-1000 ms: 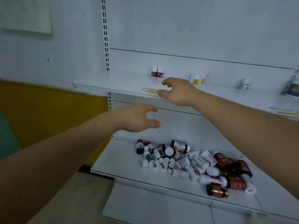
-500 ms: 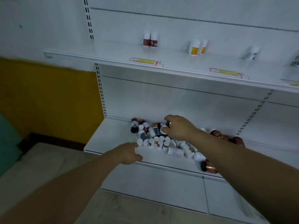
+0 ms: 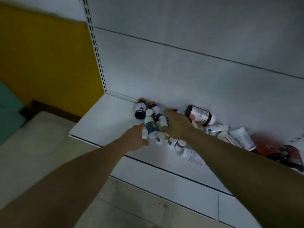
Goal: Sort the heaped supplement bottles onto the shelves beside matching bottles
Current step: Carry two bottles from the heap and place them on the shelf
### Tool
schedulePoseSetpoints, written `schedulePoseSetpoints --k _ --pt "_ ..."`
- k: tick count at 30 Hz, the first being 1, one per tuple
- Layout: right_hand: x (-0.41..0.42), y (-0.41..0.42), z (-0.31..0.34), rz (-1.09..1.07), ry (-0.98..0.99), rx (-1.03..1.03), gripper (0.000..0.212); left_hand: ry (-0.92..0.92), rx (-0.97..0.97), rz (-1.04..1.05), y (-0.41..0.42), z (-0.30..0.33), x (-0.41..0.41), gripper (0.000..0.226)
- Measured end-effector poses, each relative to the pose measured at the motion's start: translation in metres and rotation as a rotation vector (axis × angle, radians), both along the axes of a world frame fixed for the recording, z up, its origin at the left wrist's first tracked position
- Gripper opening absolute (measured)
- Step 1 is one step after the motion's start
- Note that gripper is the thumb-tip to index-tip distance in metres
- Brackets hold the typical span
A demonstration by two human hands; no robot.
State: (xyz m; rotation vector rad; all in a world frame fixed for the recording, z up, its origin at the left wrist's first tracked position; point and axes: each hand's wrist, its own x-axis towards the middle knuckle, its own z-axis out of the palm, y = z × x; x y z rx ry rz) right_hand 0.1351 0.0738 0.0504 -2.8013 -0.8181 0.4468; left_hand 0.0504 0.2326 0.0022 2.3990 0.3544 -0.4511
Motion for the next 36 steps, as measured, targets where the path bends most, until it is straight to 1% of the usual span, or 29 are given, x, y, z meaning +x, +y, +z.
schedulePoseSetpoints --k 1,3,5,7,9,11,13,15,17,18,19,20,22,23,25,27,29,31,32,34,36 --pt "0.004 0.007 -0.008 0.046 -0.017 0.006 0.044 -0.024 0.008 0.018 0.001 -0.010 0.001 0.074" --pt "0.013 0.019 -0.024 0.131 -0.103 0.009 0.038 -0.108 0.036 0.058 0.003 -0.027 0.002 0.058" --pt "0.019 0.030 -0.035 0.201 -0.207 -0.024 0.035 -0.186 0.034 0.144 0.008 -0.039 0.002 0.042" --pt "0.020 0.044 -0.044 0.242 -0.279 -0.126 0.039 -0.227 -0.001 0.249 0.017 -0.045 0.000 0.036" --pt "0.019 0.059 -0.051 0.251 -0.300 -0.263 0.051 -0.260 -0.072 0.372 0.030 -0.048 -0.002 0.034" --pt "0.017 0.069 -0.060 0.265 -0.330 -0.373 0.062 -0.290 -0.211 0.517 0.041 -0.048 -0.005 0.032" --pt "0.015 0.075 -0.070 0.266 -0.324 -0.405 0.064 -0.278 -0.483 0.663 0.050 -0.044 -0.010 0.025" --pt "0.012 0.079 -0.074 0.263 -0.307 -0.438 0.064 -0.204 -0.784 0.770 0.055 -0.035 -0.016 0.026" --pt "0.008 0.083 -0.075 0.262 -0.315 -0.424 0.064 -0.176 -0.947 0.824 0.060 -0.025 -0.020 0.030" --pt "0.005 0.085 -0.072 0.236 -0.306 -0.333 0.062 -0.177 -0.997 0.842 0.062 -0.018 -0.024 0.030" --pt "0.002 0.086 -0.066 0.181 -0.265 -0.164 0.058 -0.183 -1.036 0.853 0.065 -0.011 -0.027 0.030" --pt "-0.003 0.087 -0.055 0.069 -0.138 0.067 0.052 -0.186 -1.084 0.856 0.066 -0.002 -0.032 0.029" --pt "-0.015 0.084 -0.024 -0.229 0.281 0.561 0.041 -0.183 -1.177 0.835 0.067 0.019 -0.042 0.028" --pt "-0.024 0.080 -0.008 -0.353 0.491 0.741 0.038 -0.179 -1.218 0.820 0.067 0.032 -0.048 0.025" --pt "-0.042 0.069 0.021 -0.487 0.776 0.968 0.036 -0.182 -1.272 0.763 0.065 0.060 -0.058 0.023" --pt "-0.059 0.051 0.044 -0.528 0.954 1.154 0.035 -0.192 -1.305 0.658 0.061 0.092 -0.066 0.022" --pt "-0.075 0.031 0.065 -0.604 1.034 1.295 0.035 -0.194 -1.347 0.575 0.053 0.124 -0.071 0.023" --pt "-0.094 0.013 0.089 -0.642 1.051 1.373 0.035 -0.195 -1.369 0.506 0.039 0.155 -0.073 0.026" --pt "-0.103 0.004 0.103 -0.636 1.017 1.394 0.033 -0.196 -1.382 0.464 0.031 0.169 -0.074 0.028" --pt "-0.123 -0.016 0.127 -0.634 0.880 1.405 0.027 -0.186 -1.409 0.380 0.011 0.196 -0.079 0.029" --pt "-0.142 -0.040 0.149 -0.641 0.743 1.415 0.023 -0.168 -1.412 0.293 -0.012 0.219 -0.087 0.024"
